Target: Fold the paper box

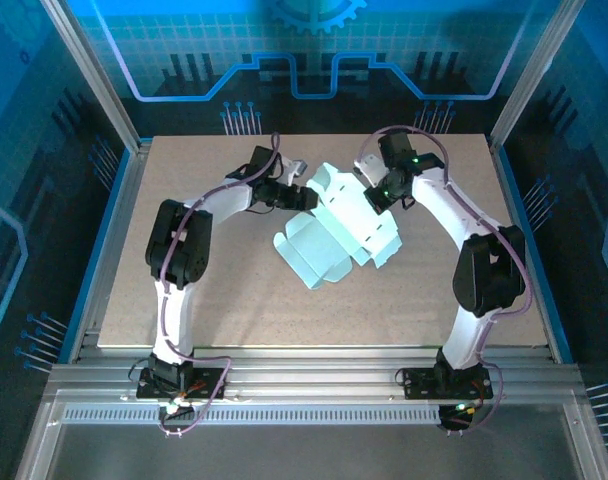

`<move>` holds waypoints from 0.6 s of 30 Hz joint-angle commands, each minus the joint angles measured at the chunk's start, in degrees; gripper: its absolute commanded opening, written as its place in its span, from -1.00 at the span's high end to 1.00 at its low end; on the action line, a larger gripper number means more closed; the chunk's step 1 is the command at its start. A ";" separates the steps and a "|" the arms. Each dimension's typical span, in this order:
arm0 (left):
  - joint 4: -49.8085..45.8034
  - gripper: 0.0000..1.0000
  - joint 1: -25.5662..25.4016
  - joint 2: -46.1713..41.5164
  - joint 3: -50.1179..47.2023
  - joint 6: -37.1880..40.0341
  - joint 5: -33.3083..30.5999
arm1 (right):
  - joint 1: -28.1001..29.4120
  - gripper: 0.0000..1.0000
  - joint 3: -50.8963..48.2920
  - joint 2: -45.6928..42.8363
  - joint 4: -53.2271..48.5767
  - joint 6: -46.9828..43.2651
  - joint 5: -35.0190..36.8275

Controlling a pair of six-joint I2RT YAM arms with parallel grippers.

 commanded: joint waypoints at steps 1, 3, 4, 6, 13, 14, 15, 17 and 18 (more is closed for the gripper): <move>-2.44 -0.15 -0.63 2.04 2.14 0.97 0.73 | -0.73 1.00 2.25 1.35 -2.61 -1.30 -3.78; -2.15 -0.07 -0.83 2.51 2.25 0.56 0.64 | -0.74 1.00 2.71 1.68 -2.86 -0.93 -3.90; -2.11 -0.02 -1.02 2.64 2.25 0.41 0.73 | -0.85 1.00 2.95 1.79 -3.16 -0.85 -3.90; -1.71 0.06 -1.19 2.63 1.97 -0.19 0.82 | -1.12 1.00 3.15 2.08 -3.19 -0.47 -3.44; -0.08 0.27 -1.70 0.92 0.12 -2.76 -1.28 | -1.40 1.00 4.55 4.28 -4.18 2.07 -0.43; 0.31 0.27 -1.90 0.49 -0.47 -3.06 -1.76 | -1.42 1.00 4.88 4.78 -4.42 2.46 0.22; 0.88 0.28 -1.99 -0.18 -1.26 -3.25 -2.52 | -1.46 1.00 5.20 5.28 -4.64 2.83 0.72; 2.52 0.32 -2.37 -1.32 -3.06 -3.78 -3.11 | -1.45 1.00 5.75 6.04 -5.07 3.38 1.06; 3.52 0.34 -2.58 -1.95 -4.20 -4.04 -3.39 | -1.46 1.00 5.92 6.33 -5.18 3.71 1.09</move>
